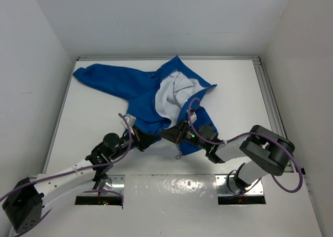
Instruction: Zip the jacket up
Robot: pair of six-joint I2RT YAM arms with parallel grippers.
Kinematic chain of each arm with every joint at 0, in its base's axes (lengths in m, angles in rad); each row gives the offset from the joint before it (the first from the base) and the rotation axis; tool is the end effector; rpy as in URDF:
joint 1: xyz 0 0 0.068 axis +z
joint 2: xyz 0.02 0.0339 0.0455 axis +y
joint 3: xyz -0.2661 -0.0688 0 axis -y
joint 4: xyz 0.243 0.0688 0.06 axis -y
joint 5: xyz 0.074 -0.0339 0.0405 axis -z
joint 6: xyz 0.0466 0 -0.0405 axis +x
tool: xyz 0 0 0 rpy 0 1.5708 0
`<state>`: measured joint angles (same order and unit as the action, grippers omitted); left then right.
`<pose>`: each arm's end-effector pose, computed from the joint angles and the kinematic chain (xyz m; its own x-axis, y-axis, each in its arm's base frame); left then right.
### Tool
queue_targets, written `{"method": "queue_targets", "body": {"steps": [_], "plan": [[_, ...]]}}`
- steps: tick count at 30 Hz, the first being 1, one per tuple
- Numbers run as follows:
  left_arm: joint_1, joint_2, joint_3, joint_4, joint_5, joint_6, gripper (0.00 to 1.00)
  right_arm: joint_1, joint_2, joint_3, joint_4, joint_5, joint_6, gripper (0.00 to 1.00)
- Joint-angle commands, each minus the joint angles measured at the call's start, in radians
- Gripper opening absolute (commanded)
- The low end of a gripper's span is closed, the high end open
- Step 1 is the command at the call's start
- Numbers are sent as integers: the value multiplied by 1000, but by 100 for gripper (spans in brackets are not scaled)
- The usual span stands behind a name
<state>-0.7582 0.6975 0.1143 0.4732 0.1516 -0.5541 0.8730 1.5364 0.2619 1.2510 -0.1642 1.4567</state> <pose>0.1195 -0.1229 0.1875 -0.4828 -0.2592 -0.8365 0.6288 0.5623 -0.5371 0.1607 0.2035 0.1617 -0.8571 0.5033 -0.1100 -0.0830 0.0758 0.9937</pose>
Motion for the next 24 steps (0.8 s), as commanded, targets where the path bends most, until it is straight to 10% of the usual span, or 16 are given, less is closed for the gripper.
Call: {"method": "queue_targets", "body": {"steps": [1,4,9,14,18,24], "plan": [[11,-39,48,-17,-86,17,0,-8,-4,-4,352,-14,1,29],[11,-87,65,-88,-148,31,0,-14,-67,-21,175,-1,-51,55],[11,-144,94,-208,-259,68,0,-12,-315,-36,-337,106,-251,66],[10,-141,96,-199,-277,54,0,13,-528,51,-877,199,-487,0],[10,-87,116,-154,-265,54,0,81,-564,126,-1291,359,-625,0],[10,-4,117,-94,-219,62,0,173,-454,181,-1443,489,-671,0]]}}
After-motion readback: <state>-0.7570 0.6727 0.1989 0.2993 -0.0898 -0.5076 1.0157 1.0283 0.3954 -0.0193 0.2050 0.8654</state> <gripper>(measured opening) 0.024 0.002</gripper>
